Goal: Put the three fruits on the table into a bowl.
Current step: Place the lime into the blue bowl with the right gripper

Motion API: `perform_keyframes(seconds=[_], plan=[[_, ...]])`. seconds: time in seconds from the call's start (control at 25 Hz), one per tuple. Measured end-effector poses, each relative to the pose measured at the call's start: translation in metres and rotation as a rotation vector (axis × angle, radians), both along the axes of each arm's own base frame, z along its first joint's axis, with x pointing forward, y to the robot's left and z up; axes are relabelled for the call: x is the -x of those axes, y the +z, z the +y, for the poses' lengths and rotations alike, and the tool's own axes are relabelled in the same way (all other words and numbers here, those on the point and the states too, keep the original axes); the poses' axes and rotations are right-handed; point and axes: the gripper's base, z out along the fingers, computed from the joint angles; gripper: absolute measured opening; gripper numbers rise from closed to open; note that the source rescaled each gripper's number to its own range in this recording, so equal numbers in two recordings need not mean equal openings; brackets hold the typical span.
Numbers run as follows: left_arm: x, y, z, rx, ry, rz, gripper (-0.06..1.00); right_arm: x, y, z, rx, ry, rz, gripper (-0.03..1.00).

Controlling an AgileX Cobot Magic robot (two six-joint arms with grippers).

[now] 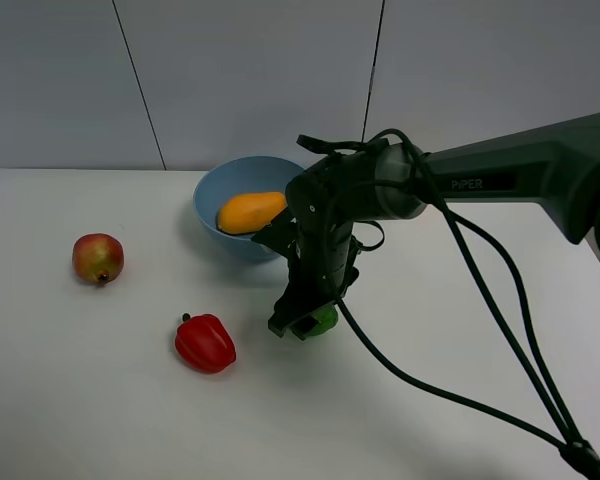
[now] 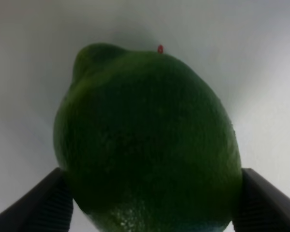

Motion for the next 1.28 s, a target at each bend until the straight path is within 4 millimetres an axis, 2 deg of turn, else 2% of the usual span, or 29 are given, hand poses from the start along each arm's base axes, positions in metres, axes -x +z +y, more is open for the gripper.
perform_keyframes(seconds=[0.12, 0.2, 0.28, 0.44, 0.52, 0.56, 0.6, 0.68, 0.72, 0.76, 0.8, 0.88, 1.12, 1.28], plan=[[0.000, 0.000, 0.000, 0.000, 0.000, 0.000, 0.44, -0.002, 0.003, 0.002, -0.012, 0.005, -0.006, 0.00], [0.000, 0.000, 0.000, 0.000, 0.000, 0.000, 0.44, -0.005, 0.014, 0.006, -0.043, -0.001, -0.022, 0.00], [0.000, 0.000, 0.000, 0.000, 0.000, 0.000, 0.44, -0.010, 0.039, 0.012, -0.104, -0.006, -0.073, 0.00], [0.000, 0.000, 0.000, 0.000, 0.000, 0.000, 0.44, -0.028, 0.116, 0.029, -0.272, 0.027, -0.265, 0.00], [0.000, 0.000, 0.000, 0.000, 0.000, 0.000, 0.44, -0.039, 0.146, 0.035, -0.338, 0.050, -0.354, 0.00], [0.000, 0.000, 0.000, 0.000, 0.000, 0.000, 0.44, -0.046, 0.154, 0.036, -0.361, 0.050, -0.384, 0.00], [0.000, 0.000, 0.000, 0.000, 0.000, 0.000, 0.44, -0.046, 0.154, 0.036, -0.361, 0.050, -0.384, 0.00], [0.000, 0.000, 0.000, 0.000, 0.000, 0.000, 0.44, -0.064, 0.166, 0.034, -0.394, 0.028, -0.435, 0.00], [0.000, 0.000, 0.000, 0.000, 0.000, 0.000, 0.44, -0.082, 0.161, 0.030, -0.403, -0.010, -0.442, 0.00], [0.000, 0.000, 0.000, 0.000, 0.000, 0.000, 0.44, -0.082, 0.161, 0.030, -0.403, -0.010, -0.442, 0.00], [0.000, 0.000, 0.000, 0.000, 0.000, 0.000, 0.44, -0.092, 0.155, 0.026, -0.402, -0.033, -0.437, 0.00], [0.000, 0.000, 0.000, 0.000, 0.000, 0.000, 0.44, -0.113, 0.119, 0.022, -0.375, -0.078, -0.391, 0.00], [0.000, 0.000, 0.000, 0.000, 0.000, 0.000, 0.44, -0.125, 0.067, 0.023, -0.327, -0.109, -0.302, 0.00], [0.000, 0.000, 0.000, 0.000, 0.000, 0.000, 0.44, -0.127, 0.056, 0.026, -0.347, -0.125, -0.287, 0.00]])
